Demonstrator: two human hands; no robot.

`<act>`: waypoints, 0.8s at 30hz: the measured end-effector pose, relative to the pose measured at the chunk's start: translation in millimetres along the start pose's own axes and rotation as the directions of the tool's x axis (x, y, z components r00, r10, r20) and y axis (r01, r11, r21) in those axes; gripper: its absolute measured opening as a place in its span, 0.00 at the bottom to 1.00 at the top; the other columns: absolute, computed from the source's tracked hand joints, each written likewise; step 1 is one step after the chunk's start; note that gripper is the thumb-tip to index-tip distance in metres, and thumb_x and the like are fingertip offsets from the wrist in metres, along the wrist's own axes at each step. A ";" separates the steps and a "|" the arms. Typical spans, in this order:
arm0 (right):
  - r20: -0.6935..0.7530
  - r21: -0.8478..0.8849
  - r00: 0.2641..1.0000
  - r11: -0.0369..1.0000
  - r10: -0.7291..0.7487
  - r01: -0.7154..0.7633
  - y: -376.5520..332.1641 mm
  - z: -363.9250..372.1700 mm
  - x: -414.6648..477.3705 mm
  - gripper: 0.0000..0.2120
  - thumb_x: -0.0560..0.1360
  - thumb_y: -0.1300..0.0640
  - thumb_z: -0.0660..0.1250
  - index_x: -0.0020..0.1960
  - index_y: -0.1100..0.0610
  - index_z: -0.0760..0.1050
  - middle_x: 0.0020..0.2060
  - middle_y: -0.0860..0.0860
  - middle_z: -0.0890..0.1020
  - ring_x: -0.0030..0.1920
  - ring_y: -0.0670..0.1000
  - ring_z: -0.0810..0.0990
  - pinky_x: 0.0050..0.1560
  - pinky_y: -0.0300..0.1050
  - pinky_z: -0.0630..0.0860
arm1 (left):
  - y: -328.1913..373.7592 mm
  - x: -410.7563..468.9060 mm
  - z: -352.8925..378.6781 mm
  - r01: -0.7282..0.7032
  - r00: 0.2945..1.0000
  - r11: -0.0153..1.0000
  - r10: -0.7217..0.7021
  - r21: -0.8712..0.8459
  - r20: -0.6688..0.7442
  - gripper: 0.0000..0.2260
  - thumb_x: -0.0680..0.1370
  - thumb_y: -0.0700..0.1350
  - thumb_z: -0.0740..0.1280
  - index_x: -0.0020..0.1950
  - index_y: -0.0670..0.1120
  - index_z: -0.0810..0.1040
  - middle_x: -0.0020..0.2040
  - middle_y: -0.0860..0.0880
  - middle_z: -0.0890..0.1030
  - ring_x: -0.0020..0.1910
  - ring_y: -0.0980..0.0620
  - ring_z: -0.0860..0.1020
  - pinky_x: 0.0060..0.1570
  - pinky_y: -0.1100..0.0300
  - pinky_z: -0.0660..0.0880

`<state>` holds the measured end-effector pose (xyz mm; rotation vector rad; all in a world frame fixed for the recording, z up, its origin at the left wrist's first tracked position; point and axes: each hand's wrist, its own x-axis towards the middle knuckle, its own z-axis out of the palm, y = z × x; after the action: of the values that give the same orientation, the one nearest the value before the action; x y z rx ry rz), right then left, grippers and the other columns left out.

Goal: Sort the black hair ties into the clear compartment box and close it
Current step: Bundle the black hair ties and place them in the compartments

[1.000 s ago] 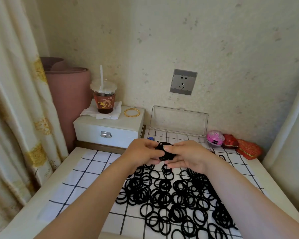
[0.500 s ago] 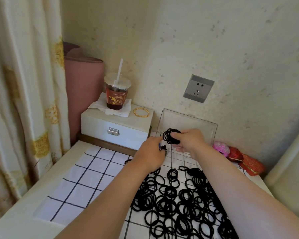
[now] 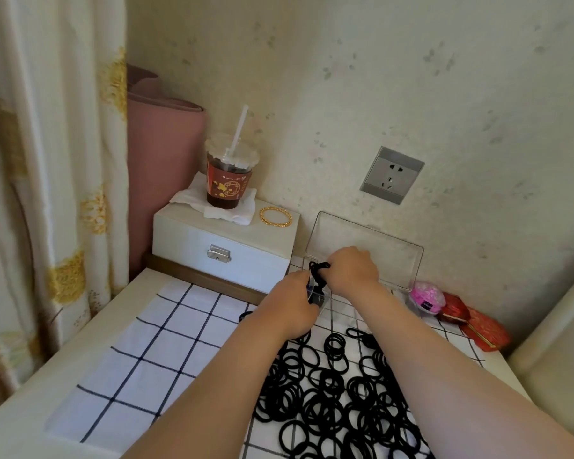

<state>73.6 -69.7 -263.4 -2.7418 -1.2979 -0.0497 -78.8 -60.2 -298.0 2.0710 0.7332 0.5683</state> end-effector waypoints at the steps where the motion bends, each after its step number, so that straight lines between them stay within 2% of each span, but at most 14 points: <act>1: 0.011 -0.055 1.000 0.998 -0.013 0.014 -2.2 0.4 -0.3 0.15 0.77 0.47 0.67 0.52 0.58 0.81 0.53 0.56 0.79 0.59 0.57 0.74 0.50 0.46 0.75 | 0.0 0.4 -0.2 -0.004 1.000 1.000 0.004 0.002 -0.001 0.06 0.78 0.42 0.65 0.53 0.48 0.71 0.50 0.50 0.74 0.46 0.53 0.73 0.43 0.63 0.69; 3: 0.046 -0.120 0.999 0.992 -0.025 0.030 -7.0 2.5 -1.9 0.12 0.76 0.52 0.67 0.54 0.59 0.79 0.56 0.56 0.77 0.59 0.57 0.75 0.51 0.47 0.74 | 0.0 1.1 0.6 -0.023 1.000 1.000 0.023 0.009 -0.001 0.06 0.78 0.41 0.65 0.52 0.49 0.70 0.49 0.51 0.71 0.47 0.52 0.73 0.43 0.63 0.68; 5: 0.067 -0.120 0.997 0.992 -0.028 0.036 -8.7 4.8 -1.3 0.12 0.75 0.55 0.68 0.56 0.59 0.79 0.57 0.56 0.76 0.59 0.58 0.76 0.50 0.46 0.74 | -1.8 2.5 3.5 -0.045 0.999 0.997 0.044 0.060 0.011 0.06 0.78 0.41 0.65 0.52 0.47 0.70 0.51 0.51 0.70 0.51 0.50 0.73 0.48 0.61 0.70; 7: 0.100 -0.068 0.993 0.996 -0.056 0.063 -6.1 1.8 0.4 0.11 0.73 0.55 0.68 0.52 0.59 0.81 0.53 0.57 0.79 0.55 0.58 0.78 0.44 0.43 0.73 | -4.6 4.5 6.2 -0.049 0.998 0.993 0.046 0.108 0.032 0.10 0.77 0.41 0.65 0.57 0.45 0.71 0.56 0.49 0.70 0.56 0.49 0.73 0.54 0.57 0.72; 9: 0.177 0.067 0.980 0.995 -0.085 0.074 1.3 -4.4 1.5 0.12 0.72 0.56 0.69 0.50 0.62 0.83 0.48 0.58 0.83 0.53 0.60 0.82 0.41 0.43 0.74 | -5.7 6.3 7.5 -0.041 0.999 0.993 0.037 0.113 0.038 0.15 0.77 0.41 0.65 0.64 0.45 0.71 0.60 0.49 0.69 0.59 0.49 0.72 0.58 0.55 0.72; 11: 0.218 0.220 0.967 0.972 -0.132 0.083 11.8 -14.8 0.2 0.18 0.72 0.56 0.72 0.59 0.63 0.82 0.57 0.59 0.83 0.59 0.59 0.81 0.54 0.45 0.77 | -5.0 6.9 7.7 -0.036 0.999 0.993 0.032 0.111 0.034 0.18 0.78 0.42 0.64 0.67 0.46 0.70 0.61 0.49 0.70 0.60 0.49 0.72 0.59 0.54 0.73; 12: 0.215 0.273 0.965 0.958 -0.152 0.090 16.6 -20.9 -2.8 0.22 0.72 0.55 0.74 0.64 0.61 0.80 0.61 0.57 0.81 0.63 0.56 0.79 0.60 0.44 0.74 | -5.0 7.4 8.1 -0.034 0.999 0.993 0.031 0.110 0.029 0.19 0.78 0.43 0.64 0.68 0.47 0.70 0.62 0.49 0.70 0.60 0.49 0.73 0.59 0.53 0.73; 13: 0.197 0.313 0.965 0.944 -0.173 0.106 21.5 -25.2 -6.2 0.25 0.72 0.56 0.75 0.67 0.59 0.78 0.64 0.55 0.79 0.65 0.53 0.77 0.62 0.40 0.71 | -4.7 7.4 8.5 -0.031 0.999 0.994 0.029 0.108 0.027 0.19 0.78 0.43 0.64 0.69 0.48 0.70 0.62 0.49 0.70 0.60 0.49 0.73 0.60 0.53 0.73; 15: 0.116 0.356 0.969 0.920 -0.220 0.166 29.7 -28.7 -13.7 0.21 0.75 0.60 0.71 0.68 0.57 0.77 0.66 0.52 0.78 0.65 0.50 0.76 0.62 0.36 0.67 | -3.6 7.3 9.3 -0.023 0.999 0.994 0.020 0.105 0.024 0.19 0.78 0.43 0.64 0.69 0.49 0.70 0.62 0.49 0.70 0.60 0.49 0.73 0.61 0.52 0.73; 17: 0.060 0.308 0.949 0.910 -0.310 0.278 33.3 -25.8 -24.6 0.20 0.77 0.64 0.63 0.66 0.54 0.79 0.65 0.48 0.78 0.64 0.49 0.76 0.64 0.37 0.66 | -2.4 6.7 9.2 -0.022 1.000 0.995 0.020 0.098 0.016 0.18 0.78 0.43 0.64 0.68 0.49 0.70 0.61 0.50 0.71 0.59 0.50 0.73 0.60 0.52 0.74; 18: 0.058 0.236 0.926 0.906 -0.373 0.350 33.6 -22.5 -29.4 0.20 0.76 0.63 0.60 0.63 0.53 0.81 0.63 0.47 0.80 0.63 0.49 0.76 0.65 0.40 0.67 | -2.1 6.8 8.8 -0.025 1.000 0.995 0.025 0.091 0.008 0.16 0.78 0.44 0.65 0.66 0.49 0.71 0.60 0.50 0.72 0.57 0.50 0.74 0.59 0.53 0.74; 20: 0.109 -0.033 0.878 0.881 -0.466 0.472 30.7 -14.5 -35.6 0.21 0.72 0.53 0.54 0.56 0.52 0.82 0.58 0.47 0.83 0.61 0.51 0.77 0.63 0.46 0.66 | -1.1 6.3 7.4 -0.033 0.999 0.996 0.033 0.085 0.003 0.11 0.78 0.43 0.65 0.60 0.48 0.72 0.56 0.50 0.72 0.54 0.51 0.74 0.55 0.55 0.74; 22: 0.192 -0.226 0.860 0.831 -0.473 0.508 25.6 -7.7 -37.7 0.24 0.71 0.48 0.50 0.53 0.51 0.82 0.56 0.45 0.82 0.66 0.51 0.72 0.67 0.52 0.60 | 0.1 4.8 6.0 -0.043 0.999 0.995 0.042 0.091 0.012 0.09 0.77 0.42 0.65 0.56 0.48 0.72 0.54 0.51 0.71 0.52 0.51 0.74 0.53 0.57 0.72; 24: 0.239 -0.263 0.856 0.818 -0.458 0.512 21.7 -2.7 -37.3 0.22 0.76 0.47 0.51 0.52 0.51 0.82 0.58 0.45 0.81 0.72 0.51 0.65 0.73 0.56 0.50 | 0.8 3.5 4.5 -0.053 0.998 0.994 0.051 0.095 0.023 0.07 0.77 0.41 0.64 0.52 0.50 0.70 0.51 0.52 0.70 0.51 0.51 0.73 0.50 0.59 0.70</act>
<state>66.8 -112.3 -265.3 -2.6075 -2.1944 -0.0794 -73.2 -60.7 -299.4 2.1861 0.7088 0.5499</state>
